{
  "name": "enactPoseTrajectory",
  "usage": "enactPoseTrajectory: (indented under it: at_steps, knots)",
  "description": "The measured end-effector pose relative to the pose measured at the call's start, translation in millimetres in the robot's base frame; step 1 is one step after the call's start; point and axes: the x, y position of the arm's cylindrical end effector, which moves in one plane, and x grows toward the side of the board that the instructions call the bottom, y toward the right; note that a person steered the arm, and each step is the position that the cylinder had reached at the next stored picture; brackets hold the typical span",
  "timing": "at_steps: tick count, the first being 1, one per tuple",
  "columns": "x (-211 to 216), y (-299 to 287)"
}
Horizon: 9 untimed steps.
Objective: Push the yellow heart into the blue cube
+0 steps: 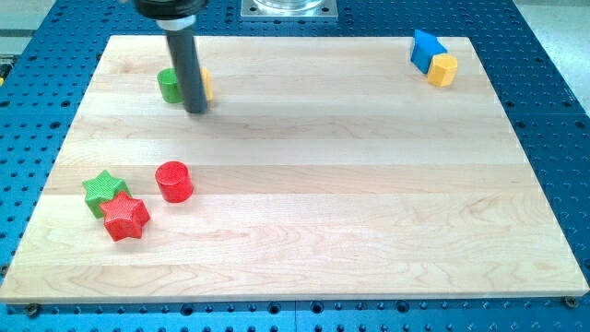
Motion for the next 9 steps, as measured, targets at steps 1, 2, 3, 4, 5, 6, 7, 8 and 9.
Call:
enactPoseTrajectory:
  at_steps: [1,2,3,4,5,6,7,8,9]
  knots:
    - [-22,-22]
    - [-57,50]
    - [-61,174]
    - [-61,242]
    - [-62,199]
    - [-53,119]
    - [-34,108]
    - [-38,65]
    - [4,40]
